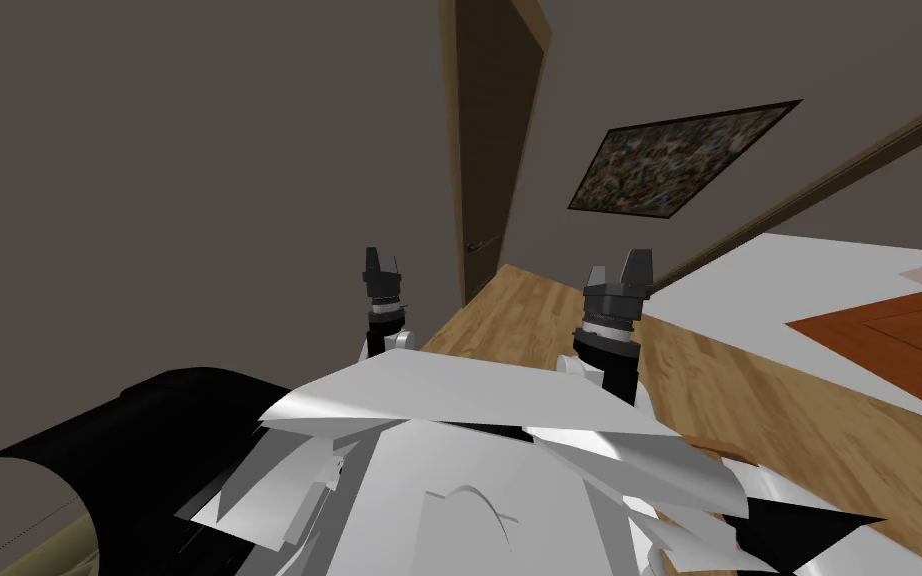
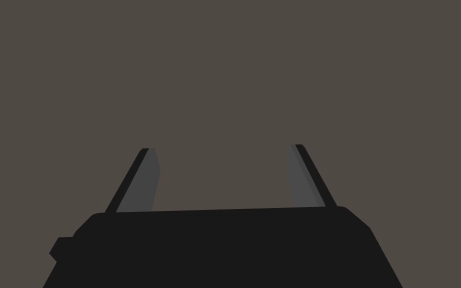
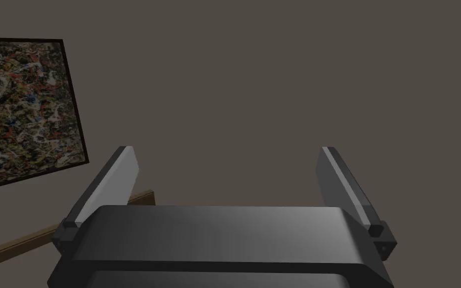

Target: Pull the door open

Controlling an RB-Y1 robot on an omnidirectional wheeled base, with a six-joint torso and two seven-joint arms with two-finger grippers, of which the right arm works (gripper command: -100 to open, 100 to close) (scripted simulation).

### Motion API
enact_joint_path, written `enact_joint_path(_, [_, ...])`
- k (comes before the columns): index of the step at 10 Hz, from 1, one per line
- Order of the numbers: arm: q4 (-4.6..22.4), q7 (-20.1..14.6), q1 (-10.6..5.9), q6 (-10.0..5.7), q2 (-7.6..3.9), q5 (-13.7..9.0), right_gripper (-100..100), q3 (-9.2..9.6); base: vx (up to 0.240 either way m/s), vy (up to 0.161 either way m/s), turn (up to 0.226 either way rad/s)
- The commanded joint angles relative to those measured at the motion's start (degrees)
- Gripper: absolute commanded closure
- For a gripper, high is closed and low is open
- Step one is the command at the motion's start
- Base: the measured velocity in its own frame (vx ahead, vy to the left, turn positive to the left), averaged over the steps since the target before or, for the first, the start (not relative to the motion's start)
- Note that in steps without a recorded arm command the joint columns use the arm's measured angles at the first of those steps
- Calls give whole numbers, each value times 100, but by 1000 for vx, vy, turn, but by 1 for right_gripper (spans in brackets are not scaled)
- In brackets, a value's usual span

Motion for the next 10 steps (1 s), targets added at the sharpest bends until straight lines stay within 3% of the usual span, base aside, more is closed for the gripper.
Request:
enact_joint_path(1, [182,-42,-61,-39,-79,-29,-100,35,49,-17,148])
enact_joint_path(10, [1231,-282,-414,-262,-482,-194,-100,240,86,-37,125])
